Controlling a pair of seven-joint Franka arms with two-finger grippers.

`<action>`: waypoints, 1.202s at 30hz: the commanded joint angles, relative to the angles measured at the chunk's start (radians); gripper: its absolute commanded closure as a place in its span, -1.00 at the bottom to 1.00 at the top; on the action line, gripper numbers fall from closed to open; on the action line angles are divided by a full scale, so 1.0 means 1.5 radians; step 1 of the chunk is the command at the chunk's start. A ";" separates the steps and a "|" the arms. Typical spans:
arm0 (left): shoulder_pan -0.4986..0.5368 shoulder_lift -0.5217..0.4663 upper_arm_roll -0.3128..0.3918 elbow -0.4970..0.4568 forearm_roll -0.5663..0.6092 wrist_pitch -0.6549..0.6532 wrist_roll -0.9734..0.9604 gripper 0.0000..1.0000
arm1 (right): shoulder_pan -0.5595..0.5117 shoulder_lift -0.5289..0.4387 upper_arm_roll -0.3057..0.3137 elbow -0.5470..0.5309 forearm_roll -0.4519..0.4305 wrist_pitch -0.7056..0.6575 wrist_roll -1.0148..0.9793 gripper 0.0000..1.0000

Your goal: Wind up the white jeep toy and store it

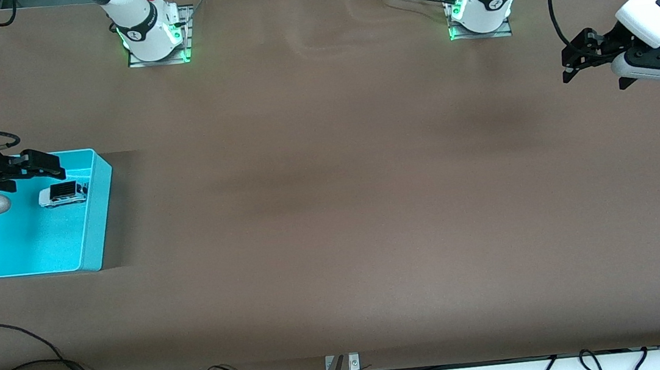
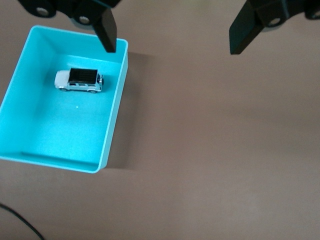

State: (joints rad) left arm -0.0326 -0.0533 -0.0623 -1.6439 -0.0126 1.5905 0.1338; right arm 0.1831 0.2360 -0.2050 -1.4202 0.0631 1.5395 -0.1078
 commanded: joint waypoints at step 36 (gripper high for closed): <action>0.004 0.010 0.002 0.022 -0.005 -0.015 -0.001 -1.00 | -0.160 -0.122 0.189 -0.110 -0.047 -0.008 0.083 -1.00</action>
State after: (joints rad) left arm -0.0299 -0.0533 -0.0593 -1.6439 -0.0125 1.5905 0.1338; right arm -0.0247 0.1195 0.0417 -1.4990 0.0120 1.4922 0.0070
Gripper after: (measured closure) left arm 0.000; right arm 0.000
